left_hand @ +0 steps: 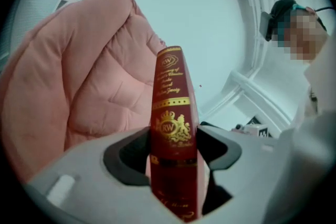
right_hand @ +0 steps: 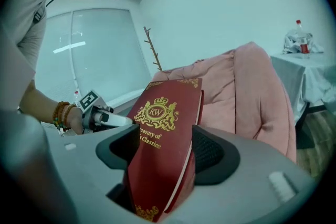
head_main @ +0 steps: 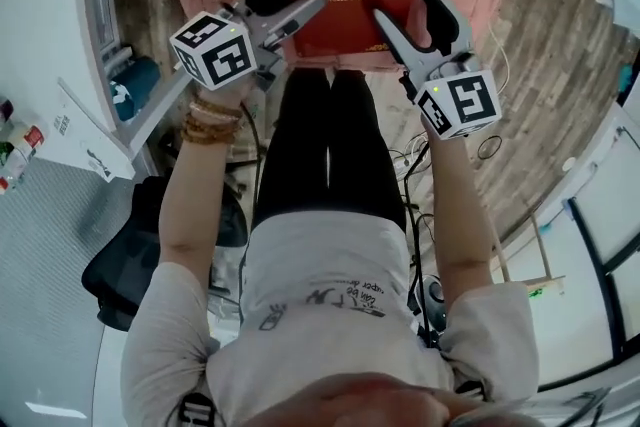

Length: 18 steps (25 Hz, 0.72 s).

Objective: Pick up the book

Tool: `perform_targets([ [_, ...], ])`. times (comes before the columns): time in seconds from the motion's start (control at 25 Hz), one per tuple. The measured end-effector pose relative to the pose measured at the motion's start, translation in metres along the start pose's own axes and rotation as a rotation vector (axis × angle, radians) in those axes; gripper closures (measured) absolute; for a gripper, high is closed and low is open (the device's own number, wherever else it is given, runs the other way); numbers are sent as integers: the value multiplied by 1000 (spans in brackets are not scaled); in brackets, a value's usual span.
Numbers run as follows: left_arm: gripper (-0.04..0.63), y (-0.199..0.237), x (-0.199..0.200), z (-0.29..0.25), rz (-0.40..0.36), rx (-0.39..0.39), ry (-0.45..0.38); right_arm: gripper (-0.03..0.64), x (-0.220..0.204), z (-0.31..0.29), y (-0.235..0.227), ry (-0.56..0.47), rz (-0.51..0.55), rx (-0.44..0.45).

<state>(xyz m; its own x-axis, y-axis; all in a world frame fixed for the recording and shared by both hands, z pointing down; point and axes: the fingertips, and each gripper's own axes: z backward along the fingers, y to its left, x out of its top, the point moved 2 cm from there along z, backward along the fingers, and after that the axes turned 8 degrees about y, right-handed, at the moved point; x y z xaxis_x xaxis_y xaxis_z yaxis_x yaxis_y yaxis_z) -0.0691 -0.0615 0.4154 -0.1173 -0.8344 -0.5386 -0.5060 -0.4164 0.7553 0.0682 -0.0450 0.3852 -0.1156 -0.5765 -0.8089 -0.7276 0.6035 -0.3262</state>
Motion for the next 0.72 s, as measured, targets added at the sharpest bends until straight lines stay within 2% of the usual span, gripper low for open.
perform_targets([
  [0.36,327,-105,78,67,-52,-27,-100,301,121,63,59,-74,114,-4],
  [0.72,327,-197,124,122,-119,-34,-144,301,203,128,112,-148,153,1],
])
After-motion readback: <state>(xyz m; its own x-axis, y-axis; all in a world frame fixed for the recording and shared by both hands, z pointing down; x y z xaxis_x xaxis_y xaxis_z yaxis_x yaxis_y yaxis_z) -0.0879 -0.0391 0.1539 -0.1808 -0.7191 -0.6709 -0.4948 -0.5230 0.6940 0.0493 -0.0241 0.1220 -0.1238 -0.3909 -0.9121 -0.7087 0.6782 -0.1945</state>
